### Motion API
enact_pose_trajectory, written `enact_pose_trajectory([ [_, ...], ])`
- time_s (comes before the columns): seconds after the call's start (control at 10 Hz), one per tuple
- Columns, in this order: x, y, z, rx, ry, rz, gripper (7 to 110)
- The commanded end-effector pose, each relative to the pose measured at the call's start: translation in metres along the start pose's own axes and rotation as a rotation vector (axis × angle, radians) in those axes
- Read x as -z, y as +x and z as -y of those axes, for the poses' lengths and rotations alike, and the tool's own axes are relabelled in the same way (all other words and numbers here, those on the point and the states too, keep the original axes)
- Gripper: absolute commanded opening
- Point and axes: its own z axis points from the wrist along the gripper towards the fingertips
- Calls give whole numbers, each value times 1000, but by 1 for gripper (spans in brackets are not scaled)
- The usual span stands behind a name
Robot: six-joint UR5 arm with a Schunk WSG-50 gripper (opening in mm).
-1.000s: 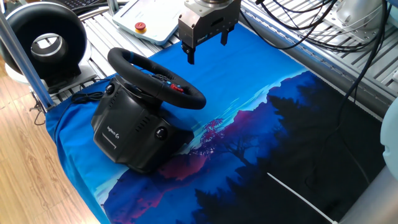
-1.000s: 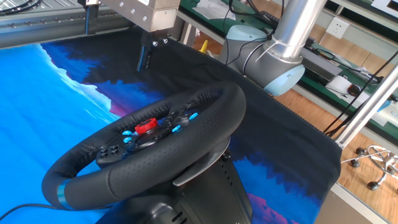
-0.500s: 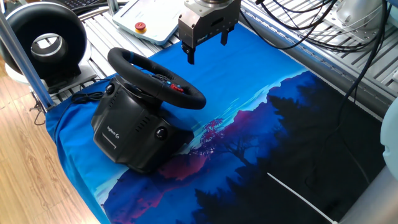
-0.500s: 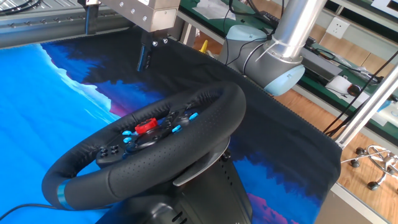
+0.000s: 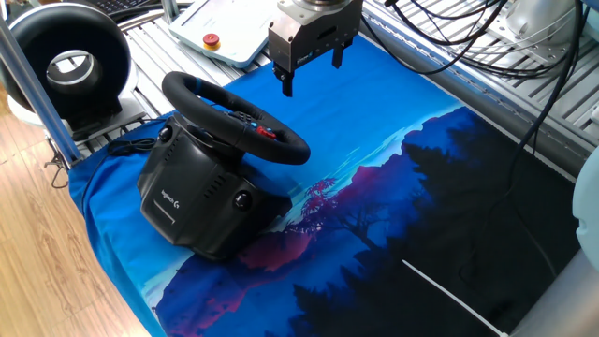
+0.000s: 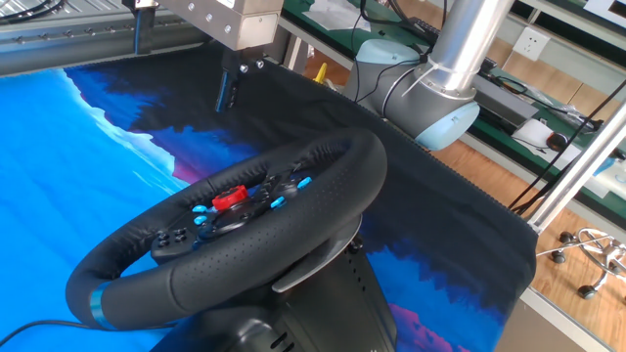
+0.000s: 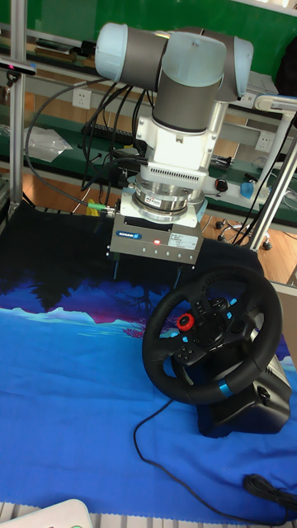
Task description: Rotate the steering wheel 90 degrees counterclockwise
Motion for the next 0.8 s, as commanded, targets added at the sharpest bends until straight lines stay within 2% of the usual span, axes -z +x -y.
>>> enact_pose_trajectory([
  [0.0, 0, 0, -2, 0, 0, 0, 109],
  [0.1, 7, 26, -56, 71, -218, -99, 109],
  [0.2, 6, 26, -56, 71, -220, -98, 7],
  [0.7, 7, 25, -56, 68, -214, -92, 7],
])
